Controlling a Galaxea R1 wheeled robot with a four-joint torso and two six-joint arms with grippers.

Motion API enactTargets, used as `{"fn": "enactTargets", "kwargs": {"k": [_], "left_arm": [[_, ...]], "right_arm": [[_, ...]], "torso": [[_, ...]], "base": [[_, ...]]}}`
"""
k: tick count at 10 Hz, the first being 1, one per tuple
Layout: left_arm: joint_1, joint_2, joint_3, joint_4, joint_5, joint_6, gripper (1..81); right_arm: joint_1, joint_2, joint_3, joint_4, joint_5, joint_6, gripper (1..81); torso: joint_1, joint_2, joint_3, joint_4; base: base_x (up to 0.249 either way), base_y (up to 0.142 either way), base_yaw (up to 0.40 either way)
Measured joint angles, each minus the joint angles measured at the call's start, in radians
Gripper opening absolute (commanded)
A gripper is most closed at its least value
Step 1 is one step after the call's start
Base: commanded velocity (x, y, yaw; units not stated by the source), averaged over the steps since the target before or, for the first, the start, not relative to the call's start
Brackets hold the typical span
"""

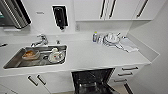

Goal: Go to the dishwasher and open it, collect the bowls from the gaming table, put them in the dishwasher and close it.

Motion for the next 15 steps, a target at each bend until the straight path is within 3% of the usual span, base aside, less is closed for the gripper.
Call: {"fn": "enactTargets", "kwargs": {"k": [2,6,9,12,15], "left_arm": [[-0.119,0.000,0.033,-0.026,0.099,-0.010,1.0],[-0.344,0.014,0.071,-0.070,0.278,-0.025,1.0],[-0.454,0.164,0.039,-0.086,0.381,-0.067,1.0],[-0.465,0.321,-0.124,-0.090,0.460,-0.088,1.0],[-0.499,0.467,-0.246,-0.092,0.499,-0.092,1.0]], "right_arm": [[0.006,0.000,0.001,0.001,0.002,0.000,1.0],[0.016,0.000,0.010,0.002,0.010,0.000,1.0],[0.016,0.000,0.010,0.002,0.011,0.000,1.0],[0.023,0.009,0.010,0.003,0.011,0.000,1.0],[0.021,0.014,0.011,0.003,0.011,0.000,1.0]], "torso": [[0.000,0.001,-0.061,0.000],[0.001,0.002,-0.075,0.000],[0.001,0.002,-0.076,0.000],[0.002,0.002,-0.076,0.000],[0.002,0.002,-0.077,0.000]], "base": [[0.000,0.000,0.000],[0.000,0.000,0.000],[0.000,0.000,0.000],[0.000,0.000,0.000],[0.000,0.000,0.000]]}}
